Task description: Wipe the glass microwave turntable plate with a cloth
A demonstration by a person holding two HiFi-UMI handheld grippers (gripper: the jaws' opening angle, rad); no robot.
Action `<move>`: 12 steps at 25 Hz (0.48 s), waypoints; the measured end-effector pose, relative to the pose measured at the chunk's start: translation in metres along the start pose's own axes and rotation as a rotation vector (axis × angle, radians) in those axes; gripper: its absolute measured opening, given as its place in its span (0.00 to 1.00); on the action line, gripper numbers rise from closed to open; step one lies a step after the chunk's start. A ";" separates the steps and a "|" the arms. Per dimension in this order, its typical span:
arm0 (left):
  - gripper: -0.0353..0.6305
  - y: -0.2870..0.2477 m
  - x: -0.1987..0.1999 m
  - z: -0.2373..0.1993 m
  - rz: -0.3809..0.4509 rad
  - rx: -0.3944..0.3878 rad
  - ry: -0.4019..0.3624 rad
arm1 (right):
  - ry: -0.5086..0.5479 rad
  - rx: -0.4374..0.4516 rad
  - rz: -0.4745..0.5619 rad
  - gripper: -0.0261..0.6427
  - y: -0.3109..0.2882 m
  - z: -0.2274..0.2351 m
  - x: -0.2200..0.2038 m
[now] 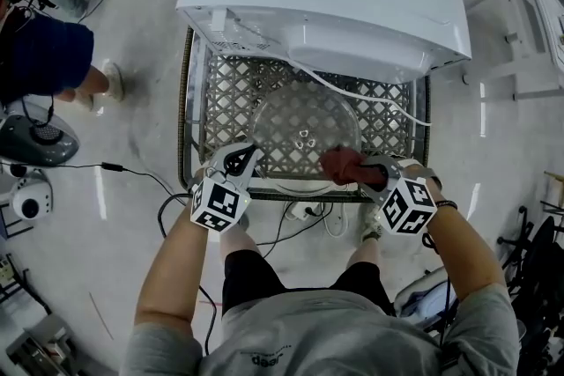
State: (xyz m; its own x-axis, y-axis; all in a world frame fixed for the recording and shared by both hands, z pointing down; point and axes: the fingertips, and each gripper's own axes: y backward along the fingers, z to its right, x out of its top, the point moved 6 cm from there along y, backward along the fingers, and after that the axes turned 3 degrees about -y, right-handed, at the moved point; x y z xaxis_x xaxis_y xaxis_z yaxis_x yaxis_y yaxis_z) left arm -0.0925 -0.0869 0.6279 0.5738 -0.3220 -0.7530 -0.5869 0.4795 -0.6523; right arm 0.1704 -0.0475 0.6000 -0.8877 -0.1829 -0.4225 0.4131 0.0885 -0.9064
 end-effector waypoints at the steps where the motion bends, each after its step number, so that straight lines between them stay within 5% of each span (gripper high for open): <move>1: 0.05 0.000 0.000 0.000 -0.001 0.000 -0.001 | -0.003 -0.003 0.017 0.19 0.002 0.000 0.005; 12: 0.05 0.000 0.001 0.001 -0.003 -0.003 0.001 | 0.097 0.123 0.323 0.19 -0.038 -0.058 0.135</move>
State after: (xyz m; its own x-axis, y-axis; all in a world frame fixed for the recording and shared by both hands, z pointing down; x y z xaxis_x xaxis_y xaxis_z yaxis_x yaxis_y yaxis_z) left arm -0.0912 -0.0866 0.6275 0.5751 -0.3240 -0.7512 -0.5868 0.4764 -0.6547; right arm 0.0231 -0.0190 0.5774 -0.7199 -0.0701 -0.6906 0.6919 0.0072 -0.7220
